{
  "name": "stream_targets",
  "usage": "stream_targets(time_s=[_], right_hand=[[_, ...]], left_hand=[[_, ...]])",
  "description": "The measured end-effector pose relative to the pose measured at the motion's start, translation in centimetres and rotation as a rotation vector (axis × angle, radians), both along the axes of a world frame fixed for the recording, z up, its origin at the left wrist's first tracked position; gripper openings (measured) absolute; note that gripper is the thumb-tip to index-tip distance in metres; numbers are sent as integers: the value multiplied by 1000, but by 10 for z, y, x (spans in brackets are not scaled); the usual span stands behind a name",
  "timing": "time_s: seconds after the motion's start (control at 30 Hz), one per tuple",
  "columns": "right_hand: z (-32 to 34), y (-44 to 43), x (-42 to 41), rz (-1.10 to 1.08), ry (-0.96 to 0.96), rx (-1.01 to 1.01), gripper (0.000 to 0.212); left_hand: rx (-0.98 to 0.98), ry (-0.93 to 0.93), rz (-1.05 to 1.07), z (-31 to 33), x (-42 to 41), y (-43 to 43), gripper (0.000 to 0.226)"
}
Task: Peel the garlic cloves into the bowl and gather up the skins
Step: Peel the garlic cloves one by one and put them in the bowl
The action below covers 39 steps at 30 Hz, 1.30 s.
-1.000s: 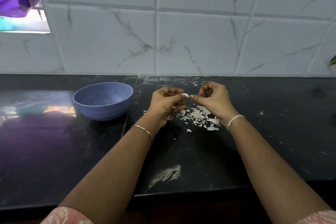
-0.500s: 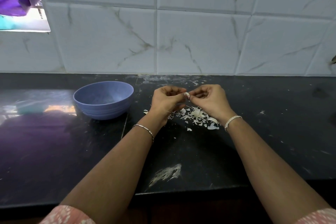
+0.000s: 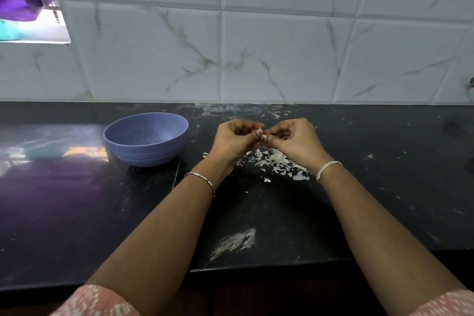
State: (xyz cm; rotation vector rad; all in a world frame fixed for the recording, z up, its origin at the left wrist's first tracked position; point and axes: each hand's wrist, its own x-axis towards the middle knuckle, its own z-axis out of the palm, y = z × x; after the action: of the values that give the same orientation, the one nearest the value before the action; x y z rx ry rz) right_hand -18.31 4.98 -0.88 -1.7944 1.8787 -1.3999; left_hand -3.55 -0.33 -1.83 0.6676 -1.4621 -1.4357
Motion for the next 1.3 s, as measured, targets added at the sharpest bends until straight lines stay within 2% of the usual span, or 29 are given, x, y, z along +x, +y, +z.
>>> stream_targets(time_s=[0.4,0.9,1.3], right_hand=[[2,6,14,-69,371,-77,11],[5,7,19,-91,580,-87,15],[5,8,16,-83,435,-45,11]], left_hand=[[265,115,-65,1,4,-3,7],[366,135,-96,4,8,-4,7],[322,103,-80,4,8,-1,9]])
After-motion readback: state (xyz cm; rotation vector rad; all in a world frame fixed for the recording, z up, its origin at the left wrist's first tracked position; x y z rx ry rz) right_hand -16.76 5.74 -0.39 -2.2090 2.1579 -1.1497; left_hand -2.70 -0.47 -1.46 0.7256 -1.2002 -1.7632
